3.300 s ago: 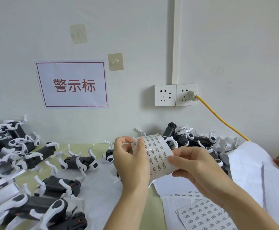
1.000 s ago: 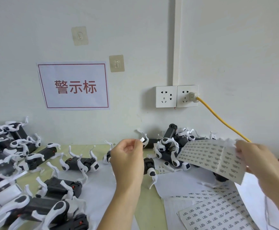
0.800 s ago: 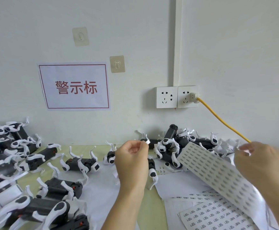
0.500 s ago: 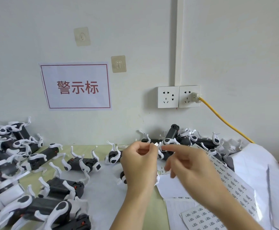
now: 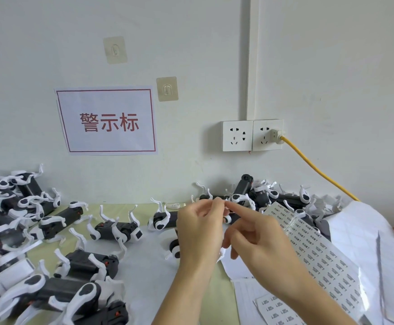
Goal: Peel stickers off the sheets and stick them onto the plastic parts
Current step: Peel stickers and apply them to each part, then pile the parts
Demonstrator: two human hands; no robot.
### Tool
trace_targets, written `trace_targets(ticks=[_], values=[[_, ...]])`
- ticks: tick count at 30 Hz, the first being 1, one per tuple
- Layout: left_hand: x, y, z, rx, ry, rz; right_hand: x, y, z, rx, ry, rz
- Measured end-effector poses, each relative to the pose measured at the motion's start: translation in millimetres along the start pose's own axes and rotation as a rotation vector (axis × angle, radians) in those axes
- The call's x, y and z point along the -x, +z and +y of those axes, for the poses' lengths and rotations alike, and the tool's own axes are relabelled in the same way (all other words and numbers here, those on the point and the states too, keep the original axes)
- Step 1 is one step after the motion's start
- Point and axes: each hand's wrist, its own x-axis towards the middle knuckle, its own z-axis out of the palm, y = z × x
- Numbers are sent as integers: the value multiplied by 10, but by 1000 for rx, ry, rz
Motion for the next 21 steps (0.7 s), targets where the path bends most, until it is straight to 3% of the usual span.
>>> trace_targets(ticks=[3,6,11,13,17,21], values=[[-44,-71,6,-96,50,-83,-49,-67,84,-13,96,130],[-124,-225,-73,-403,186,-50,-96,-181,176,-91,207,225],[-245,-396,-315,-1155,138,-276,-102,-278,241,-136,321,163],[-244,-393,-410,-1327,142,-313,-103,-285,249,-182,341,127],[-252,-413,-474,-1417,232,-194,-107,-288,261,-245,346,79],[-253,-403,-393,-1208,270,-139,-107,-295,263,-252,311,44]])
